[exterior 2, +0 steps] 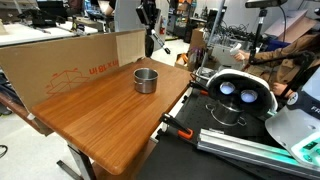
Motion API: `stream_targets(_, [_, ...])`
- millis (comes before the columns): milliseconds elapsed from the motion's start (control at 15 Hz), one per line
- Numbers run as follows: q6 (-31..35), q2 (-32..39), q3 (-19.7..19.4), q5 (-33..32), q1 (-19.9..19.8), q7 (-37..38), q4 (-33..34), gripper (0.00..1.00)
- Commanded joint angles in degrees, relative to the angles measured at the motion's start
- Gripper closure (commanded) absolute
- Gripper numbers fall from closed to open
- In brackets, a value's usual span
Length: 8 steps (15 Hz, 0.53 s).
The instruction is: Pick up the pen from the silver pot and put it on the table
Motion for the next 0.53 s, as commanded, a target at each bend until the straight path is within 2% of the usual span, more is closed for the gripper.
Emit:
stream_targets(0, [-5.6, 6.08, -0.17, -0.16, -0.94, -0.7, 7.89, 0.95])
stream_targets(467, [-9.62, 16.85, -0.25, -0.58, -1.39, 0.56, 16.93, 0.95])
